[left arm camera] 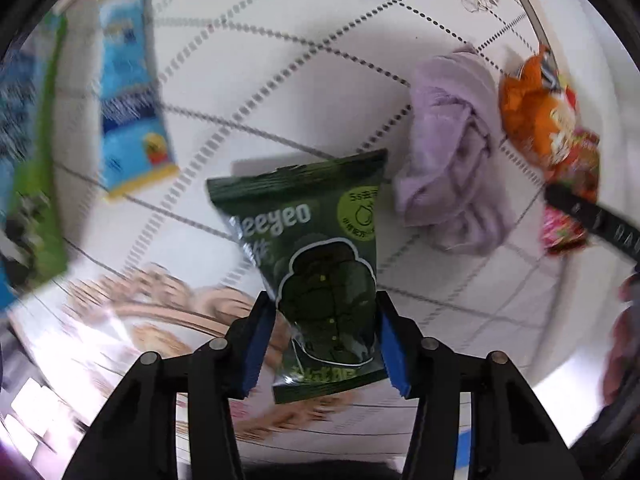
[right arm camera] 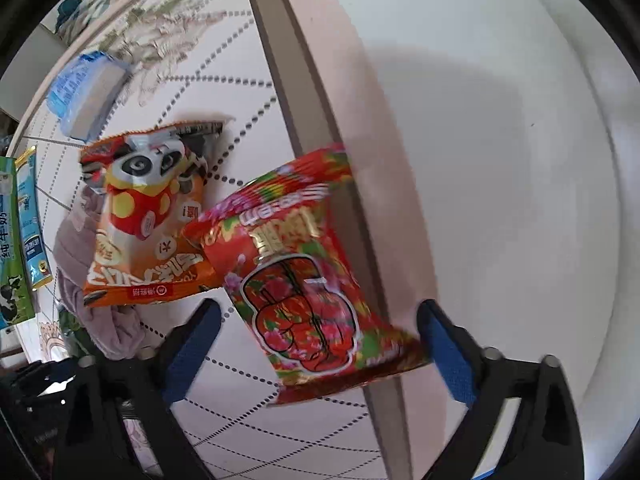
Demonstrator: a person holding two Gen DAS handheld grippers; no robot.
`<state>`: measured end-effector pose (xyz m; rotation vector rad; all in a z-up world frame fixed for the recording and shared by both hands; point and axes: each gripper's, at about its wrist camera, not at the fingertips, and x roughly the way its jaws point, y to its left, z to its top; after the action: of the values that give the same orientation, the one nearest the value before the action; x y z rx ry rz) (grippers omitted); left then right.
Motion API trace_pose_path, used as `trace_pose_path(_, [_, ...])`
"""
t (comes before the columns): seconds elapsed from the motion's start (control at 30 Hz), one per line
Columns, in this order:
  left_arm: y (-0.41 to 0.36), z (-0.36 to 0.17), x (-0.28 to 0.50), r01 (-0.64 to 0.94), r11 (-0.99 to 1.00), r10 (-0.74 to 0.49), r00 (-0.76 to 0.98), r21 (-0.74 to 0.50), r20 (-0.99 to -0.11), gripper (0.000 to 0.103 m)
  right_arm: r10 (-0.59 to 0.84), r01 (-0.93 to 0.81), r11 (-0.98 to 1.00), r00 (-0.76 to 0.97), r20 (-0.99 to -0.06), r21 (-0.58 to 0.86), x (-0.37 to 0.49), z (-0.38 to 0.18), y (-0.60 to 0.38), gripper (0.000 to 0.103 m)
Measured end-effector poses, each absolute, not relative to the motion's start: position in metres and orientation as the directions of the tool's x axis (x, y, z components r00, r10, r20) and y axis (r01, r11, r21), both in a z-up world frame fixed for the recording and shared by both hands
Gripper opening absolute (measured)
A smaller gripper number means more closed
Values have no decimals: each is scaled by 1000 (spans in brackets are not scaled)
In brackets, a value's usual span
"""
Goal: Organize soft objects
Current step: 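Grasp the green Deeyeo pack with the left tool while the right grasps the red snack bag, then carry both packs into the box beside the others and open both tools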
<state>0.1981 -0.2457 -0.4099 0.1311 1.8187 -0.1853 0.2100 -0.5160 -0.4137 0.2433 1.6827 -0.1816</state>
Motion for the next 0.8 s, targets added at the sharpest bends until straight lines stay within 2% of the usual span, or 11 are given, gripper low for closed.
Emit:
trace_pose_path(0.03, [-243, -409, 198, 205, 978, 6, -241, -45, -971, 47, 49, 270, 963, -112, -993, 17, 210, -413, -516, 69])
trace_pose_path(0.07, [-242, -410, 198, 214, 976, 16, -236, -36, -972, 47, 53, 276, 961, -118, -992, 19, 208, -412, -515, 56])
trace_pose_path(0.1, [-240, -411, 198, 215, 976, 20, -230, -31, -973, 47, 74, 291, 956, -132, -988, 33, 205, -412, -515, 53])
trace_pose_path(0.2, [-232, -417, 203, 177, 982, -21, -256, -68, -967, 48, 151, 317, 944, -158, -976, 94, 193, -414, -509, 53])
trace_pose_path(0.33, [-219, -425, 208, 118, 988, -67, -274, -102, -960, 50, 139, 336, 938, -135, -981, 87, 185, -417, -508, 56])
trace_pose_path(0.43, [-219, -424, 205, 117, 987, -73, -261, -107, -963, 47, 129, 362, 929, -124, -984, 76, 184, -419, -509, 58])
trace_pose_path(0.57, [-215, -413, 218, 126, 985, -84, -230, -115, -969, 35, 100, 383, 923, -116, -988, 48, 183, -418, -510, 51])
trace_pose_path(0.67, [-213, -404, 213, 149, 984, -65, -200, -96, -978, 32, 108, 407, 912, -113, -988, 53, 175, -414, -501, 49])
trace_pose_path(0.8, [-204, -383, 203, 142, 982, -101, -179, -127, -979, 31, 140, 422, 903, -104, -985, 84, 152, -405, -481, 48])
